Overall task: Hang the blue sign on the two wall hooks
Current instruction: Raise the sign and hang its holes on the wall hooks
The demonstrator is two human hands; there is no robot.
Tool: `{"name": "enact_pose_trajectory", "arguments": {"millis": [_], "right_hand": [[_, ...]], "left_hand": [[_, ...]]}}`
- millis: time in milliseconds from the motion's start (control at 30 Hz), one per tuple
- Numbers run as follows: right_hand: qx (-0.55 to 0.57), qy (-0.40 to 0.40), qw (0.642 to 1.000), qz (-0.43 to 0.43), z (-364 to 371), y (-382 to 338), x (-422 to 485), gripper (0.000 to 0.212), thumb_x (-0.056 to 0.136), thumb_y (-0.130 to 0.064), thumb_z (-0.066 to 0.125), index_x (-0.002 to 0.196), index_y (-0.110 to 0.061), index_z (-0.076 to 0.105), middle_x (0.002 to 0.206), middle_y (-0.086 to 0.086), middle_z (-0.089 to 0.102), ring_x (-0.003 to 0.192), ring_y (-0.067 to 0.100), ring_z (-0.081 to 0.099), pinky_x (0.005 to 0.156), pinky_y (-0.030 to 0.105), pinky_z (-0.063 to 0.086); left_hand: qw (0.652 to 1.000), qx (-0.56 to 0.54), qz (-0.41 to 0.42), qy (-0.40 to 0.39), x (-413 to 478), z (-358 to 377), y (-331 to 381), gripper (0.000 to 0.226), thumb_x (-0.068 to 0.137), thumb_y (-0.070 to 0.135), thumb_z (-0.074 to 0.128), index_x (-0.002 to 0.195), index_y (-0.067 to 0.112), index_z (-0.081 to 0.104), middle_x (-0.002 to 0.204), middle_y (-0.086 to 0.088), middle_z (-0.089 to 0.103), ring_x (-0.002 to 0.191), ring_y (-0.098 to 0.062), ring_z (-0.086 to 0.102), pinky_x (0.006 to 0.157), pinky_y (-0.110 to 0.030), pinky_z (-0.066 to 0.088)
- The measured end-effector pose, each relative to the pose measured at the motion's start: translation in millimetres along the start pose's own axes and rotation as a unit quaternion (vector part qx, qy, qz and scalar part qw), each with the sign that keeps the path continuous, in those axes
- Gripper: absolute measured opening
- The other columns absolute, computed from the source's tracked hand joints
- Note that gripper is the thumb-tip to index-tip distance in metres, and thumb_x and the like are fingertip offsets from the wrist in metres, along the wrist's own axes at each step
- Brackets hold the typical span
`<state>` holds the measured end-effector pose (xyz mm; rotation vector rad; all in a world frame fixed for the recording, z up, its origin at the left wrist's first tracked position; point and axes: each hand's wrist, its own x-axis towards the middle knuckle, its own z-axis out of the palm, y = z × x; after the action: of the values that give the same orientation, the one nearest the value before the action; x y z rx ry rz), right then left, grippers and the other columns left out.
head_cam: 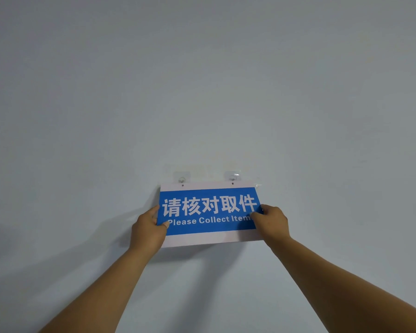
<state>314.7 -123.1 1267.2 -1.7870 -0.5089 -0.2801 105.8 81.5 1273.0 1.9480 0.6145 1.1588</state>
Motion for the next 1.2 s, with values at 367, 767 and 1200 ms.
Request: {"name": "enact_pose_trajectory", "arguments": {"millis": [367, 767, 1200], "right_hand": [[0.043, 0.026, 0.998, -0.042, 5, 0, -14, 0.008, 0.091, -0.020, 0.063, 0.094, -0.025, 0.057, 0.109, 0.007, 0.064, 0.094, 0.028, 0.066, 0.083, 0.046, 0.060], [0.029, -0.002, 1.000, -0.009, -2, 0, -4, 0.012, 0.093, -0.016, 0.061, 0.098, -0.009, 0.069, 0.098, 0.005, 0.071, 0.079, 0.020, 0.066, 0.064, 0.033, 0.057], [0.044, 0.026, 0.998, -0.041, 9, 23, -14, 0.014, 0.094, -0.025, 0.062, 0.107, -0.019, 0.066, 0.112, 0.004, 0.066, 0.093, 0.024, 0.068, 0.073, 0.034, 0.058]], "left_hand": [[1.000, -0.019, 0.002, 0.021, -1, -8, 3, 0.056, 0.090, 0.011, 0.066, 0.141, 0.022, 0.047, 0.114, -0.010, 0.070, 0.083, -0.020, 0.061, 0.058, -0.022, 0.045], [1.000, -0.009, -0.003, 0.001, 6, -6, 9, 0.047, 0.087, 0.008, 0.066, 0.133, 0.018, 0.057, 0.105, -0.004, 0.070, 0.071, -0.008, 0.061, 0.054, -0.018, 0.044], [1.000, 0.012, 0.008, 0.020, 6, -5, -8, 0.057, 0.090, 0.014, 0.066, 0.142, 0.022, 0.047, 0.116, -0.009, 0.070, 0.080, -0.016, 0.061, 0.055, -0.018, 0.045]]}}
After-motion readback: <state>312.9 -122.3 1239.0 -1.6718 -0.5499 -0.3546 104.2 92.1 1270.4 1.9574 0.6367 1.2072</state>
